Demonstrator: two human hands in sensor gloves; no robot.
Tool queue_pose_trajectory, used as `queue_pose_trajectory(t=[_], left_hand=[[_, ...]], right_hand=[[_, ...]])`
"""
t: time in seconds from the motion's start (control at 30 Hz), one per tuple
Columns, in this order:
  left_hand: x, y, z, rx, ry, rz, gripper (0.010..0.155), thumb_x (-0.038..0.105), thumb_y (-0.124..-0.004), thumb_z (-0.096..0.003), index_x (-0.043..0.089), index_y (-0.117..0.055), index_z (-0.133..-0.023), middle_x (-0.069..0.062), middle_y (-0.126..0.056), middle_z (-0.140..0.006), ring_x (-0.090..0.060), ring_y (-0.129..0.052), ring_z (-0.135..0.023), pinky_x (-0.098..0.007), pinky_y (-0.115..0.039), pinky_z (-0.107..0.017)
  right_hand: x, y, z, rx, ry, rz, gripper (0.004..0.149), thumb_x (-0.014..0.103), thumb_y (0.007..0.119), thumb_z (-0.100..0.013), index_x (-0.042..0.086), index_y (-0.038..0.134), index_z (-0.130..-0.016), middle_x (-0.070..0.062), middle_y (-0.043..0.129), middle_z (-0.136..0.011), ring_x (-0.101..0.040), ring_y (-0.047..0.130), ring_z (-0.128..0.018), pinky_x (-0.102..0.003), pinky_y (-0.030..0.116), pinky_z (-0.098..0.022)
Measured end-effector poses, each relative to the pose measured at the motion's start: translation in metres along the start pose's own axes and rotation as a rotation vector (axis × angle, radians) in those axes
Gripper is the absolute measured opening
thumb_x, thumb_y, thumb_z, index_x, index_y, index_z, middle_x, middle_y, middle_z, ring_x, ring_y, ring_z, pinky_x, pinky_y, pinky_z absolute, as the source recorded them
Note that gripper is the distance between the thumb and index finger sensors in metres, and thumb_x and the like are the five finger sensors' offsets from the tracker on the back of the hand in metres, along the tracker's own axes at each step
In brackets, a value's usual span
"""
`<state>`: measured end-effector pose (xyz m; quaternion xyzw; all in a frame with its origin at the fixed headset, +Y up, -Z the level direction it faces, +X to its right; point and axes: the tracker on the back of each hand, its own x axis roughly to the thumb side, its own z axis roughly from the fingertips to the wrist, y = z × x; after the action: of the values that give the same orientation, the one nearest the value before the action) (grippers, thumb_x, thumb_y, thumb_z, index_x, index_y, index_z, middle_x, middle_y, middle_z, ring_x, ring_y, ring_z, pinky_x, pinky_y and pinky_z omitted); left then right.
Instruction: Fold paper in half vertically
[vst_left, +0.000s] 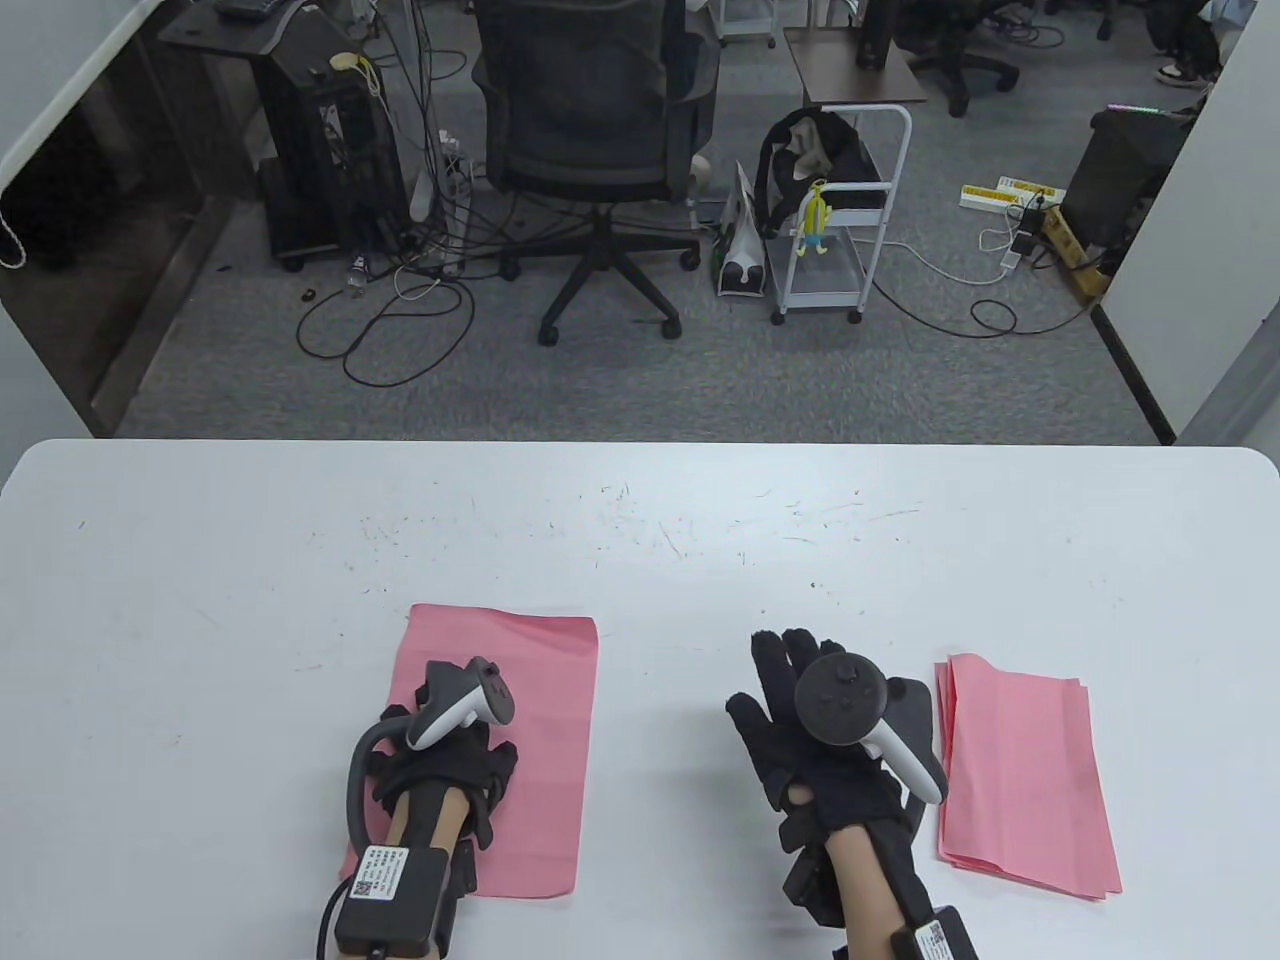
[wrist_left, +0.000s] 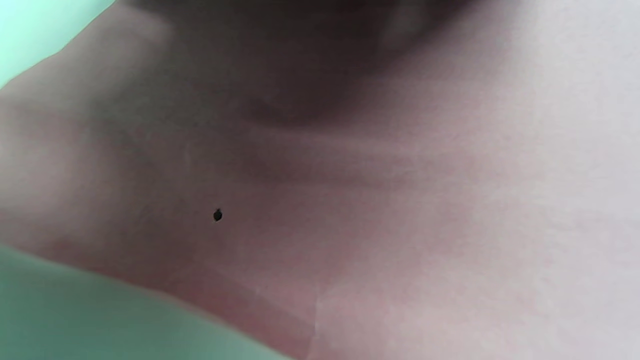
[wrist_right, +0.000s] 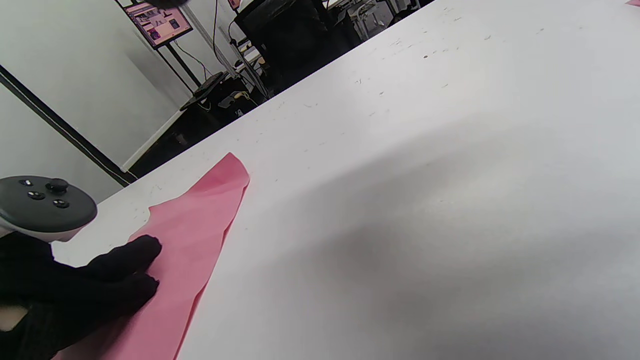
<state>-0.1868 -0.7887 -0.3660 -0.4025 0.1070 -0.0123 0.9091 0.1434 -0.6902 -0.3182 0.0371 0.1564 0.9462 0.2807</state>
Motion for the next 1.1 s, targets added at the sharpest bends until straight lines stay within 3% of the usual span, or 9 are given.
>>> queue_pose_trajectory(t=[0.53, 1.1], left_hand=[[0.137, -0.017, 0.029, 0.067, -0.142, -0.144, 0.080, 0.063, -0.041, -0.0551, 0.030, 0.003, -0.112, -0.017, 0.006, -0.120, -0.057, -0.010, -0.109, -0.077, -0.040, -0.076], [0.137, -0.018, 0.028, 0.067, -0.164, -0.130, 0.080, 0.063, -0.039, -0.0551, 0.027, 0.005, -0.112, -0.020, 0.007, -0.119, -0.060, -0.008, -0.107, -0.078, -0.036, -0.075]], right_hand=[[-0.009, -0.003, -0.001, 0.000, 0.015, -0.029, 0.070, 0.052, 0.064, -0.051, 0.030, 0.031, -0.109, -0.008, 0.021, -0.117, -0.044, 0.017, -0.105, -0.064, 0.027, -0.075], [-0.011, 0.000, -0.004, 0.023, 0.033, -0.033, 0.070, 0.052, 0.064, -0.051, 0.030, 0.032, -0.109, -0.008, 0.022, -0.117, -0.044, 0.017, -0.105, -0.064, 0.027, -0.075]])
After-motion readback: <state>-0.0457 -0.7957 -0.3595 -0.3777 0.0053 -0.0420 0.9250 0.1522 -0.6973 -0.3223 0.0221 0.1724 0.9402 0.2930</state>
